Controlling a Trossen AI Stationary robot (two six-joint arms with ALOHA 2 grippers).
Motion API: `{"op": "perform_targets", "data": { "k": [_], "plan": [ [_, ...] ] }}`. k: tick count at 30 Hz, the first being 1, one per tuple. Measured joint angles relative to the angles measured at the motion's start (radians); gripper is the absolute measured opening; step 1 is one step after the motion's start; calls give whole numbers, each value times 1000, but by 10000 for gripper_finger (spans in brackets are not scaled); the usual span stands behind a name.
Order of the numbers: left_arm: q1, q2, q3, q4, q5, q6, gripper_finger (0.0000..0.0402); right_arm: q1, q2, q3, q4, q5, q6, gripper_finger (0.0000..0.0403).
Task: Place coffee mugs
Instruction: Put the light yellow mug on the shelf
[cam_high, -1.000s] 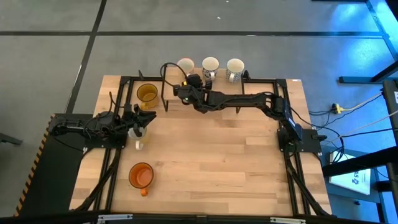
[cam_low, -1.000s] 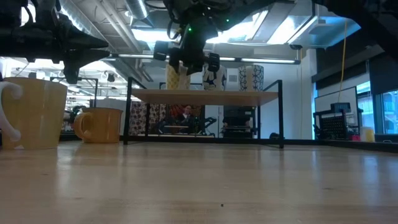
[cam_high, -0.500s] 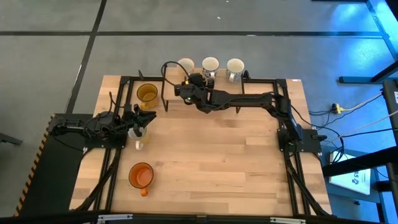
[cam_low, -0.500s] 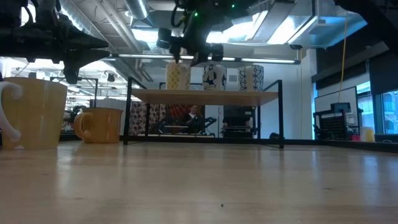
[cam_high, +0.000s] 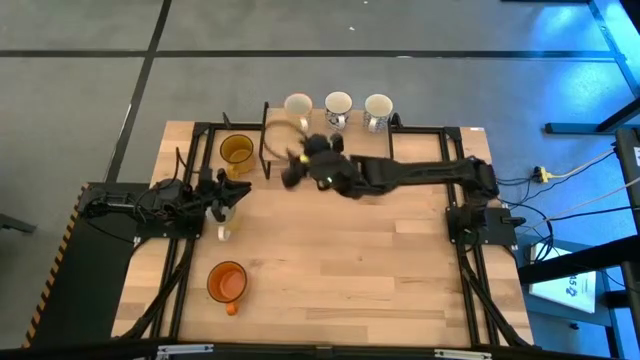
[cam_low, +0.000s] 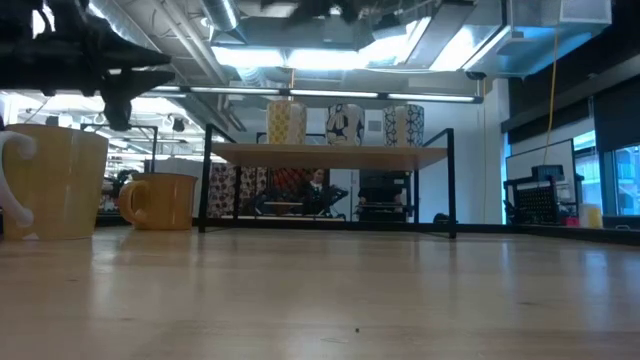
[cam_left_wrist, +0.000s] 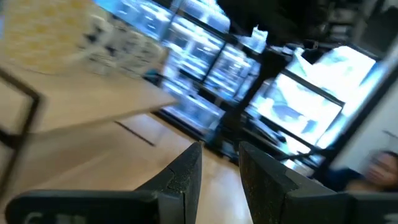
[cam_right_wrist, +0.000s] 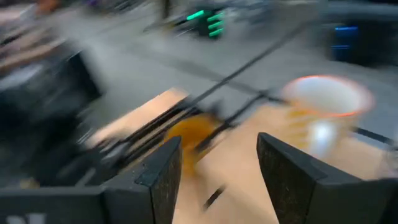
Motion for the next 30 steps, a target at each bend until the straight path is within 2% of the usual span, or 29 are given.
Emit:
{"op": "perform_targets", "data": {
  "k": [5,9,13,16,20,25,30],
  "plan": [
    [0,0,16,-28,191,-36,101,107,-32,0,-154,-285,-18,193],
    [-13,29,108,-149,252,-25,99,193,-35,-17,-213,-374,107,193],
    [-17,118,275,-375,254,41,97,284,-35,-101,-219,-331,244,193],
    [-17,226,411,-637,275,33,97,343,-35,-183,-204,-304,361,193],
    [-17,394,577,-904,279,8,97,411,-33,-317,-182,-271,512,193],
    [-16,586,766,-1113,267,68,97,496,-33,-421,-177,-231,650,193],
    [11,734,887,-1288,222,114,116,540,-33,-451,-181,-235,672,193]
  ]
}}
